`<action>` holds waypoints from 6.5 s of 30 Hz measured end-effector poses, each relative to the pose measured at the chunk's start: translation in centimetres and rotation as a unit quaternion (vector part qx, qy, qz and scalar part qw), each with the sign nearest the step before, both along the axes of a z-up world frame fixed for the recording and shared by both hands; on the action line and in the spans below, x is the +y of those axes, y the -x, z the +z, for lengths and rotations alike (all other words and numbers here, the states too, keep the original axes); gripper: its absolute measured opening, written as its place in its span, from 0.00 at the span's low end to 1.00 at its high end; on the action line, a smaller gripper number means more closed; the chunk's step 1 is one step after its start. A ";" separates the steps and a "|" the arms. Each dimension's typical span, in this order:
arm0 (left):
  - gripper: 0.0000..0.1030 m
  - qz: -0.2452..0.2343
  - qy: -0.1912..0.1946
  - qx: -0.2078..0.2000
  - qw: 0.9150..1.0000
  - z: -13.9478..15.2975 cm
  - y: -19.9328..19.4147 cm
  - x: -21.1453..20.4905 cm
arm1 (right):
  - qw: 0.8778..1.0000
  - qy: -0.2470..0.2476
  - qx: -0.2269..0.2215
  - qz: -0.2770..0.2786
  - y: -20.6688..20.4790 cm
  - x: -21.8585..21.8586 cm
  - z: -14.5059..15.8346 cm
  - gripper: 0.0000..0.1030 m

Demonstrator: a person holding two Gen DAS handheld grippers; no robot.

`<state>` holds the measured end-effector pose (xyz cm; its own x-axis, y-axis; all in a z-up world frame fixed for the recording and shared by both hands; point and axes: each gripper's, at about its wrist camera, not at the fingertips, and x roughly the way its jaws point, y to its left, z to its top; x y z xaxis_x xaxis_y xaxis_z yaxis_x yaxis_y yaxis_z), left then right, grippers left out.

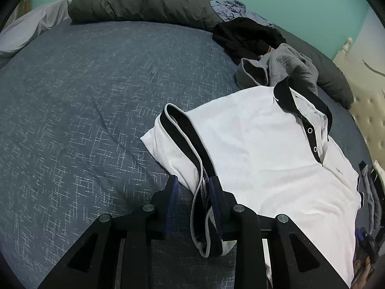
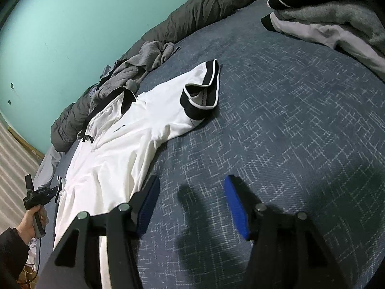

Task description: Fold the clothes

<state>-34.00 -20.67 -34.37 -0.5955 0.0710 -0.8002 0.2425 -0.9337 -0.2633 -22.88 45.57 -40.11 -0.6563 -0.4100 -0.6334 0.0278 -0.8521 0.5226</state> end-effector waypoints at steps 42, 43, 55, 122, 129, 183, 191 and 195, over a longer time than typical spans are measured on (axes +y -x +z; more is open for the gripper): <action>0.28 0.144 -0.154 0.023 0.977 -2.4 -8.8 -5.1 | 1.000 -0.008 -0.007 0.001 0.6 -0.3 -0.2 0.57; 0.39 0.146 -0.146 0.025 0.978 -2.1 -8.7 -5.3 | 1.000 -0.008 -0.007 0.001 0.6 -0.3 -0.2 0.57; 0.47 0.143 -0.143 0.023 0.979 -2.1 -4.4 -7.8 | 1.000 -0.022 -0.012 0.003 0.8 -0.6 -0.2 0.57; 0.33 0.065 -0.080 -0.013 0.995 1.0 -13.7 -4.6 | 0.998 -0.011 -0.052 -0.030 11.0 1.7 4.2 0.52; 0.33 0.058 -0.080 -0.015 0.995 1.3 -13.8 -4.2 | 0.997 -0.015 -0.081 0.011 11.9 -0.5 2.8 0.07; 0.62 0.114 -0.074 0.021 0.990 0.7 -5.4 -9.0 | 0.995 -0.073 -0.029 -0.056 19.1 2.9 3.0 0.02; 0.28 0.125 -0.072 -0.014 0.989 -1.9 -3.0 -9.7 | 0.994 -0.073 -0.032 -0.079 19.2 3.8 3.0 0.01; 0.08 0.107 -0.069 -0.016 0.992 -2.3 -2.8 -9.1 | 0.993 -0.073 -0.034 -0.090 19.2 4.3 2.9 0.01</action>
<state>-31.20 -29.80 -36.66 -0.5837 0.0562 -0.8100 0.4415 -0.8153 -0.3747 -42.06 49.87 -37.19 -0.6645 -0.1903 -0.7227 -0.1633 -0.9067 0.3890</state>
